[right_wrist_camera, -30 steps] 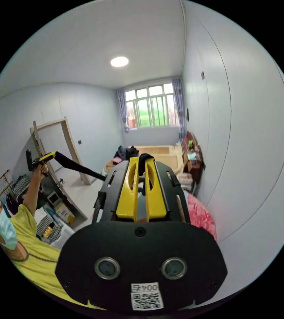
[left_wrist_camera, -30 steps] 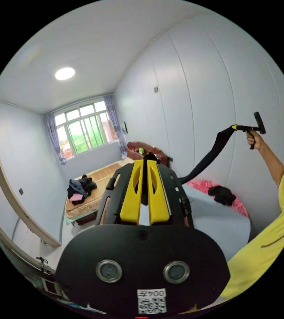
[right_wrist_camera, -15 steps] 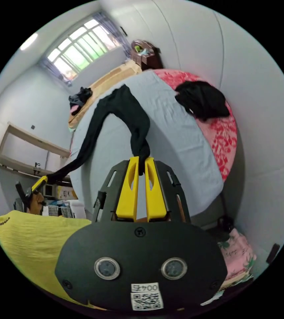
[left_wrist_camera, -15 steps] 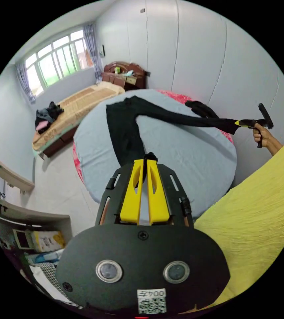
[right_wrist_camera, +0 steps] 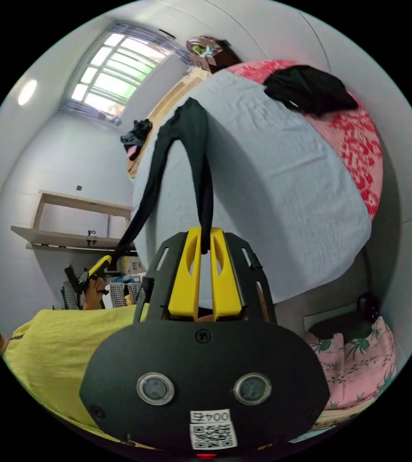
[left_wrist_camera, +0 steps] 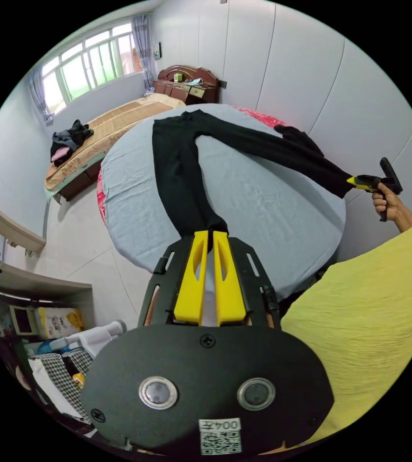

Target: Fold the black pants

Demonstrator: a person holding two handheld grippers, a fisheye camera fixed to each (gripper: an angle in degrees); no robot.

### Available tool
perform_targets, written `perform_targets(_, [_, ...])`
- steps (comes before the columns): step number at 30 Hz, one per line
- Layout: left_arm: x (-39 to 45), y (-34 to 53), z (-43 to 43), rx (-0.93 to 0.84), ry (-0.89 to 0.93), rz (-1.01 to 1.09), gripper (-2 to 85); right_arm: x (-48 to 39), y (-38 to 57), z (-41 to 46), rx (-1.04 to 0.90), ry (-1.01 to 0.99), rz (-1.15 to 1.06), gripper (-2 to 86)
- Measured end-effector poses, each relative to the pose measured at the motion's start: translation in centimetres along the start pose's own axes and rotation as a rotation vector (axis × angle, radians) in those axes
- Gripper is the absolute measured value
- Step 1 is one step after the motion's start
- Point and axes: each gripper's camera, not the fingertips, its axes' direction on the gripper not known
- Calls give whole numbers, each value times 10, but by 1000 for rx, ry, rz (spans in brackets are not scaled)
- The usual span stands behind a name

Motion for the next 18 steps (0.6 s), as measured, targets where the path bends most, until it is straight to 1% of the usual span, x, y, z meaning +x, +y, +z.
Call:
perform_targets(2, [-5,20,22,-24,0,13,13,64,-1,19,-31,42,70,43])
perform_targets(5, [-10,48,56,-97,-45,28,15,129,-4,30,-30,60,110,44])
perform_targets(9, [-34,81,83,-174,-55,-18,26,183,-6,36,-79,83,134,53])
perform_targets(10, [-38,86,84,-183,-52,-25,28,194,-5,32,-88,127,130,62])
perform_targets(12, [-52,101,78,-195,-43,-29,42,203,-1,24,-93,230,85,81])
perform_targets(14, [-63,113,67,-196,-57,-27,55,199,11,13,-77,349,-39,100])
perform_targets(16, [-76,126,54,-191,-59,-36,66,189,20,16,-97,367,-136,110])
perform_targets(18, [-95,149,34,-176,-42,-47,72,177,29,29,-133,323,-232,113])
